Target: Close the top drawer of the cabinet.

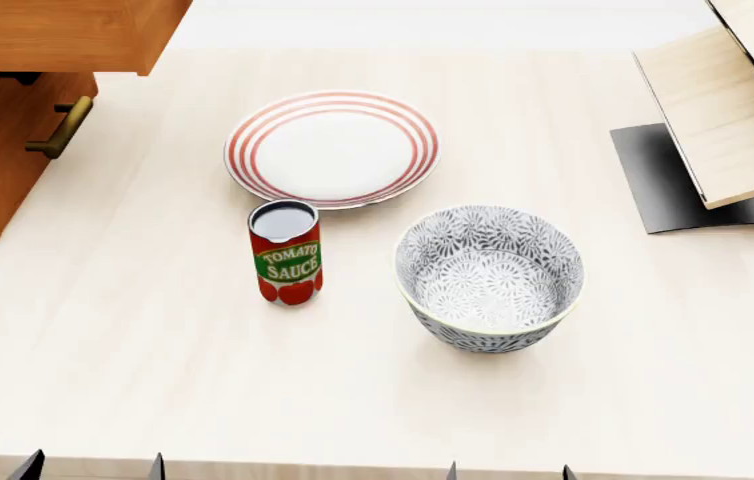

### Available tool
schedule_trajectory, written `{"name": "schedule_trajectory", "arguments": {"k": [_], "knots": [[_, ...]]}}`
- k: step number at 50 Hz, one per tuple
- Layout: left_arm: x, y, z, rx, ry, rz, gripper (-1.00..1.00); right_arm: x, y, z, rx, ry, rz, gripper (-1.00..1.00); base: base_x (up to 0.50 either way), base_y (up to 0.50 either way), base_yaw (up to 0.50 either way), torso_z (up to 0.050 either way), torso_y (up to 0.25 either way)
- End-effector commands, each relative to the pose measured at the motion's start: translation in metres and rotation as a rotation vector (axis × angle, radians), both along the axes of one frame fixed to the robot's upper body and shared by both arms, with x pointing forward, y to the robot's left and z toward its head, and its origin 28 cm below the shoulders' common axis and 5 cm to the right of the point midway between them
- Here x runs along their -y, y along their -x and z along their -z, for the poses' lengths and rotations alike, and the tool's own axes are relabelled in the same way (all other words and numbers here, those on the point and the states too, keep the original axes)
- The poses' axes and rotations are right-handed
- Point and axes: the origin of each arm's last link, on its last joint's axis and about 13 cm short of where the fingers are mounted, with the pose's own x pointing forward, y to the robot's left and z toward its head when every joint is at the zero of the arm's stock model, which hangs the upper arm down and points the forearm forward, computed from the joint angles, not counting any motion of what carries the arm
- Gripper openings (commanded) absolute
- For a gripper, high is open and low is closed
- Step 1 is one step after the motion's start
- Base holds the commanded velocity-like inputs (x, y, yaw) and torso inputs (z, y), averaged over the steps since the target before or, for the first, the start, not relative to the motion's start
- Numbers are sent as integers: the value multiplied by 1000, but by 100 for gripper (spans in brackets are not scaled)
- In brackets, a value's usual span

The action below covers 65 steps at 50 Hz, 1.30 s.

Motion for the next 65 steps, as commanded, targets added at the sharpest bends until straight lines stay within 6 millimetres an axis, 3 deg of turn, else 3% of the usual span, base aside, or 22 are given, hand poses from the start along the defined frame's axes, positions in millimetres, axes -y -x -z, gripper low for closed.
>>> {"name": "schedule_trajectory", "arguments": {"k": [1,28,30,41,45,48,55,57,65], "knots": [[0,-1,1,1,-21,0,100,0,0,0,0,0,0,100,0,0,0,0,0],[0,2,-3,5,5,-5,100,5,1,0,-21,-4,35,100,0,0,0,0,0],[-2,0,-21,62,3,-13,100,5,3,-12,11,-9,47,100,0,0,0,0,0],[0,5,-63,196,3,14,100,1,15,-52,139,29,43,100,0,0,0,0,0],[-1,11,-89,283,-16,19,100,-7,20,-70,187,40,10,100,0,0,0,0,0],[-3,20,-115,367,-20,20,100,-11,23,-85,233,16,-25,100,0,0,0,0,0],[-2,37,-153,493,-35,36,100,-15,36,-117,318,9,-49,100,0,0,0,0,0],[0,49,-172,554,-11,60,100,-16,42,-134,357,-39,-62,100,0,0,0,0,0],[1,64,-194,635,-5,86,100,-17,57,-164,440,-70,-72,100,0,0,0,0,0]]}}
